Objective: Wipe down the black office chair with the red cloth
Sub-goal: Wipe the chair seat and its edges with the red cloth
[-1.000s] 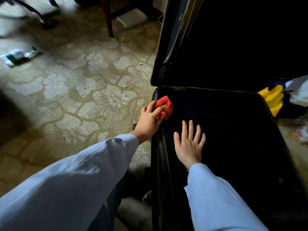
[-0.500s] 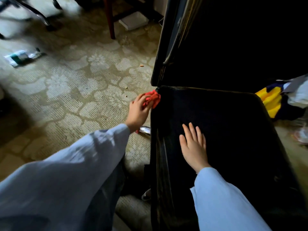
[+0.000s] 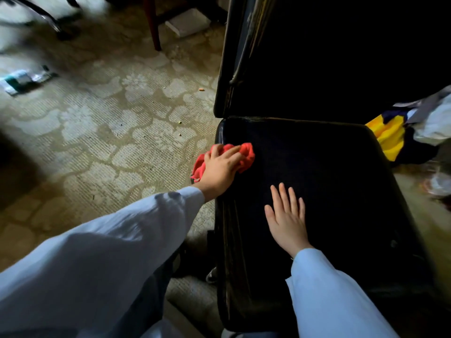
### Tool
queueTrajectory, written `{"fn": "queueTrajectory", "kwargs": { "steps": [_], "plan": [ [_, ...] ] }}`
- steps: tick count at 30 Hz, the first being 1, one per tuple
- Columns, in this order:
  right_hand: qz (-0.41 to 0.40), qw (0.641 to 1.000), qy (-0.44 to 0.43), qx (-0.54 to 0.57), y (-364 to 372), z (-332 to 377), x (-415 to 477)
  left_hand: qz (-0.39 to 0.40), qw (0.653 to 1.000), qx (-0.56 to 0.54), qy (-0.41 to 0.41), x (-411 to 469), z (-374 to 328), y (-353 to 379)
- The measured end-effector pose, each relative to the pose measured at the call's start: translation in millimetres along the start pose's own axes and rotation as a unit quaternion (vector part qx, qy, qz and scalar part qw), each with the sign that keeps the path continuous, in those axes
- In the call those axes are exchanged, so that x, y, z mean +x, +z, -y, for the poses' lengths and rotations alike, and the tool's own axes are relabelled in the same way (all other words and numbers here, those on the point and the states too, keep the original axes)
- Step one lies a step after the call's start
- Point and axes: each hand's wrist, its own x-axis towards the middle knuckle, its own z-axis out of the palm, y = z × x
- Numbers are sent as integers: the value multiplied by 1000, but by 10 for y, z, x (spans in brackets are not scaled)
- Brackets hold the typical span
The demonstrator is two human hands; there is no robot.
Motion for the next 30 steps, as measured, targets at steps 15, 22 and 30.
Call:
{"fn": "queueTrajectory", "kwargs": {
  "steps": [15, 22, 30],
  "plan": [
    [-112, 988, 4, 104, 69, -146, -162, -9, 989, -147, -20, 184, 179, -327],
    [-133, 986, 9, 98, 106, -135, -136, 31, 997, 0, -75, 662, -169, -152],
    [-150, 986, 17, 74, 116, -107, -107, 39, 995, 38, 81, 181, -196, 3]
  ]
}}
